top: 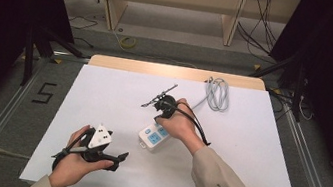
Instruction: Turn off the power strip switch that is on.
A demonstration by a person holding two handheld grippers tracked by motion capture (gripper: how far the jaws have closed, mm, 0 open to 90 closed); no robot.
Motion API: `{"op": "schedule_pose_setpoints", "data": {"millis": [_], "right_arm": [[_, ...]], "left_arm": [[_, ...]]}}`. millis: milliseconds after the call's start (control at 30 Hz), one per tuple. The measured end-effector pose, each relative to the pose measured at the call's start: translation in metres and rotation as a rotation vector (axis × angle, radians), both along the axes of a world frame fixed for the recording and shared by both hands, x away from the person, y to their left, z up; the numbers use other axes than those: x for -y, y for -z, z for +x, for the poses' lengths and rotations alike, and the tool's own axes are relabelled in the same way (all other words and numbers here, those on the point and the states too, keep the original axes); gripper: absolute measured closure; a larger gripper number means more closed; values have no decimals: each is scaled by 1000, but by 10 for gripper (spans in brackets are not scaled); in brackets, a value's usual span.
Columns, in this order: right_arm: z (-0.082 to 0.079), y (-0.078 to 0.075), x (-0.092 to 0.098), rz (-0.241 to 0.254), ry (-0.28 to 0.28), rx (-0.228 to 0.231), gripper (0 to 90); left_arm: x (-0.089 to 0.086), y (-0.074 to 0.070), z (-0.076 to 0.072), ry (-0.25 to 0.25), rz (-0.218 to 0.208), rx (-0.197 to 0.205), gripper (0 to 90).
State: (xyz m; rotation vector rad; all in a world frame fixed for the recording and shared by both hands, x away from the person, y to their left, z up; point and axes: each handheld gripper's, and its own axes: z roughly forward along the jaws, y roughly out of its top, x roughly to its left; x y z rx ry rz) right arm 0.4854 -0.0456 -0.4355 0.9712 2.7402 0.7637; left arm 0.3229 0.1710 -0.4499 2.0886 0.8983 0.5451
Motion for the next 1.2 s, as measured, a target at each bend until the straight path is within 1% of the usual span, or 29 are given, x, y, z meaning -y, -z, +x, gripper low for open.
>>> {"op": "schedule_pose_setpoints", "data": {"millis": [367, 533, 633, 800, 933, 1067, 1200], "right_arm": [[1, 3, -5, -40, -4, -16, 900], [2, 4, -6, -43, -2, -25, 900], [2, 4, -8, -58, -5, -26, 900], [2, 3, -10, -66, 0, -32, 900], [2, 3, -10, -73, -15, -33, 900], [3, 3, -9, -66, -8, -43, 900], [3, 3, -10, -74, -11, -46, 900]], "left_arm": [[0, 0, 0, 3, 1, -1, 126], [0, 0, 0, 1, 0, -1, 126], [0, 0, 0, 3, 2, -1, 126], [0, 0, 0, 3, 4, -2, 126], [0, 0, 0, 3, 4, -1, 126], [0, 0, 0, 4, 3, 0, 127], [0, 0, 0, 3, 5, -1, 127]]}}
